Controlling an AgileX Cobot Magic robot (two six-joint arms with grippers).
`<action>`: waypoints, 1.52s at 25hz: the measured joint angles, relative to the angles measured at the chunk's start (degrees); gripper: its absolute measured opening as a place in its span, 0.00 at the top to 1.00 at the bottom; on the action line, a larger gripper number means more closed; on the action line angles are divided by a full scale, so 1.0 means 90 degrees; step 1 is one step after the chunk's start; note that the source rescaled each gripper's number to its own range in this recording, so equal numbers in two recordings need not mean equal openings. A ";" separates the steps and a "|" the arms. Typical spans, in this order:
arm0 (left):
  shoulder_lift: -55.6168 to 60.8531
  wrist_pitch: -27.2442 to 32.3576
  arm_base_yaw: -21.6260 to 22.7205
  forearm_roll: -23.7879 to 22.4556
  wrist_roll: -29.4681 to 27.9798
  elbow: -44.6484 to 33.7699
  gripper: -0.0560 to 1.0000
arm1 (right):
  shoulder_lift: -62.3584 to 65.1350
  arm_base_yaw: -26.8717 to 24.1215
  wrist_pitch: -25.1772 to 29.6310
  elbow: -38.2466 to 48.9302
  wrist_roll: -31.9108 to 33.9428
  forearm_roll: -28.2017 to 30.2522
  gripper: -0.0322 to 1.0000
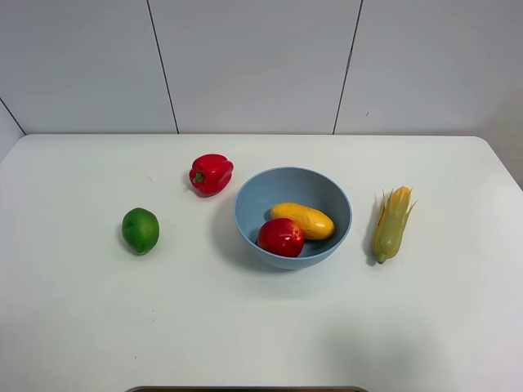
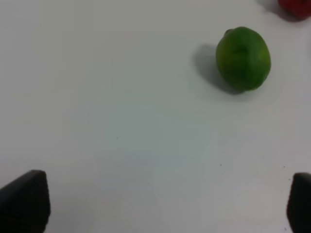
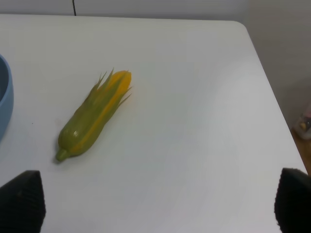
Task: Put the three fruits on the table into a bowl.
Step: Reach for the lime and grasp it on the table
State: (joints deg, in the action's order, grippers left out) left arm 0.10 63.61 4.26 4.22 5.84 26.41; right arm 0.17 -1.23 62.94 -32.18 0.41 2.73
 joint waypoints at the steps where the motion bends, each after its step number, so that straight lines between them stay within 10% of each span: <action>1: 0.0000 0.0000 0.0000 0.0000 0.0000 0.0000 0.00 | 0.0000 0.0000 0.0000 0.0000 0.0000 0.0000 0.14; 38: 0.0000 0.0000 0.0000 -0.0004 0.0000 0.0000 0.00 | 0.0000 0.0000 0.0000 0.0000 0.0000 0.0000 0.14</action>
State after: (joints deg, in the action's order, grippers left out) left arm 0.10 63.61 4.26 4.18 5.84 26.41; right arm 0.17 -1.23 62.94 -32.18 0.41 2.73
